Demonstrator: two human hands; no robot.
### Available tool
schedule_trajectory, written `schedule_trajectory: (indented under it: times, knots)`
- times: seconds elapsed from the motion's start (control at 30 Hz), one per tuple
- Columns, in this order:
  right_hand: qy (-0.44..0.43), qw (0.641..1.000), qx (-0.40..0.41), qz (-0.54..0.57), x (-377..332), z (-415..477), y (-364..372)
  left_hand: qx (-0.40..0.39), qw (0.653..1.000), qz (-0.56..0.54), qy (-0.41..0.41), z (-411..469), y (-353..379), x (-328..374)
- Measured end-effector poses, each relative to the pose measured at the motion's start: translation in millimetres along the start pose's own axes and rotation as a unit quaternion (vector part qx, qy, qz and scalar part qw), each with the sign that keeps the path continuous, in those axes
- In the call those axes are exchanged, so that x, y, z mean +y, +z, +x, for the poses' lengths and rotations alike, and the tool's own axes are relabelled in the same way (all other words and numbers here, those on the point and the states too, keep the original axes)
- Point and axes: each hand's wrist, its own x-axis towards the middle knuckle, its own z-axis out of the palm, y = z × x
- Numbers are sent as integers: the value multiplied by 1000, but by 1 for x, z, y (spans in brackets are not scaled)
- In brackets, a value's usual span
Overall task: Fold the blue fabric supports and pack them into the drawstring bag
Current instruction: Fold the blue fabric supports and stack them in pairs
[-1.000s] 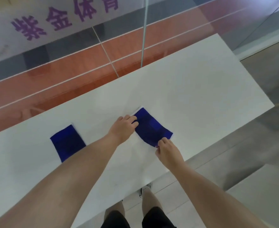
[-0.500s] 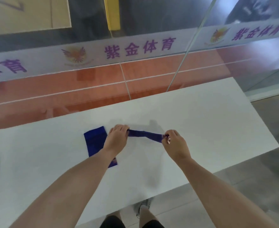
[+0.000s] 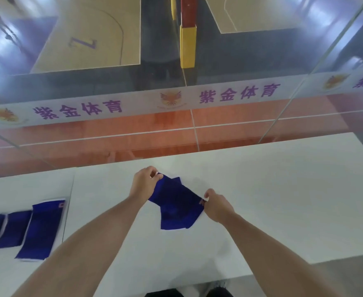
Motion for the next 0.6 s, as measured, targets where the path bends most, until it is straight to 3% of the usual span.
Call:
schedule_trajectory:
  times: [0.3, 0.6]
  knots:
    - [112, 983, -132, 59, -3, 19, 71, -134, 981, 104, 91, 51, 38, -19]
    - [175, 967, -169, 84, 9, 33, 112, -261, 933, 153, 195, 91, 94, -27]
